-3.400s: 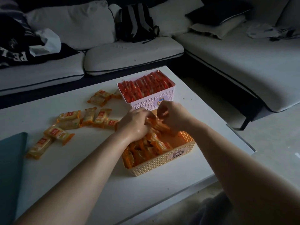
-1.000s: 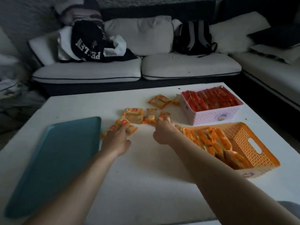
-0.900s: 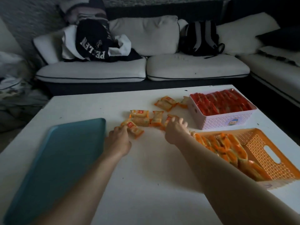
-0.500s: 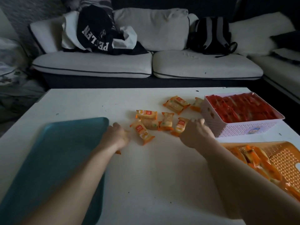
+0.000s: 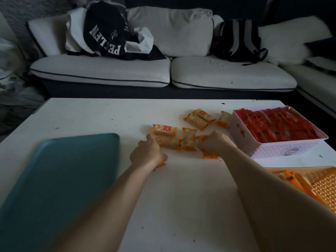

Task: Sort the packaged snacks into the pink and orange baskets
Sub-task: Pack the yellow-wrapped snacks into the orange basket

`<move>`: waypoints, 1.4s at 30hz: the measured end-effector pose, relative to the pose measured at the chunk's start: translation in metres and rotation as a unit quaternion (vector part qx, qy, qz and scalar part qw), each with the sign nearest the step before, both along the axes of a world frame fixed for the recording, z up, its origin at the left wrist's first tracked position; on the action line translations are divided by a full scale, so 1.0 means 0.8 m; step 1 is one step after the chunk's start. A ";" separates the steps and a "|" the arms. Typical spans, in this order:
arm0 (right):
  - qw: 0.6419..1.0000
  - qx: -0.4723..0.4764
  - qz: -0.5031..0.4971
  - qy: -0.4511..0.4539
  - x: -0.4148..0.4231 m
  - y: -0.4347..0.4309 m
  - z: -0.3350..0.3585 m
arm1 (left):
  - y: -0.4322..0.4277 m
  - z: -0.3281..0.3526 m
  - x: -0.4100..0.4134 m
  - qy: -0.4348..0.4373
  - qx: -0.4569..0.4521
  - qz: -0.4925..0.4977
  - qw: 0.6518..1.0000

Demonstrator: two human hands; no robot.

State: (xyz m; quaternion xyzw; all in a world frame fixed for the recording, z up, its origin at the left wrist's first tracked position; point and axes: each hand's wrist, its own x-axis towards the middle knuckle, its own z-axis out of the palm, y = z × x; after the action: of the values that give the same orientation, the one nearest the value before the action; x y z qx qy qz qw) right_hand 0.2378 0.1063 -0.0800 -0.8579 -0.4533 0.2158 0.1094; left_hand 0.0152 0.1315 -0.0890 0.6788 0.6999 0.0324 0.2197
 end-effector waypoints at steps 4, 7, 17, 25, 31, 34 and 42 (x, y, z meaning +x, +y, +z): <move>0.994 0.074 -0.006 -0.080 0.021 0.027 0.027 | 0.024 0.014 -0.025 -0.055 0.029 0.006 0.998; 0.985 0.109 0.016 -0.129 0.031 0.054 0.036 | 0.039 0.026 -0.023 -0.115 0.098 0.011 0.988; 0.983 0.000 0.050 -0.177 0.062 0.126 0.015 | 0.086 0.023 0.039 0.012 0.057 -0.103 0.993; 0.967 0.014 0.196 -0.161 0.015 0.083 0.025 | 0.058 0.024 0.024 0.056 0.043 -0.191 0.979; 0.943 -0.031 0.298 -0.146 -0.044 0.003 0.040 | -0.036 0.032 -0.022 0.057 0.033 -0.242 0.968; 0.944 -0.032 0.298 -0.141 -0.066 -0.041 0.041 | -0.082 0.032 -0.042 0.037 0.037 -0.227 0.972; 0.992 0.055 0.114 0.017 -0.079 -0.125 0.047 | -0.139 0.039 -0.078 -0.188 0.035 0.051 0.980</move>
State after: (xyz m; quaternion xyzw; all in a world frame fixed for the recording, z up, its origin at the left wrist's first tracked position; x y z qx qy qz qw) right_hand 0.1748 0.0064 -0.0422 -0.7894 -0.5576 0.2158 0.1390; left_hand -0.0472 0.0200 -0.0579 0.6314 0.6780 0.1951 0.3219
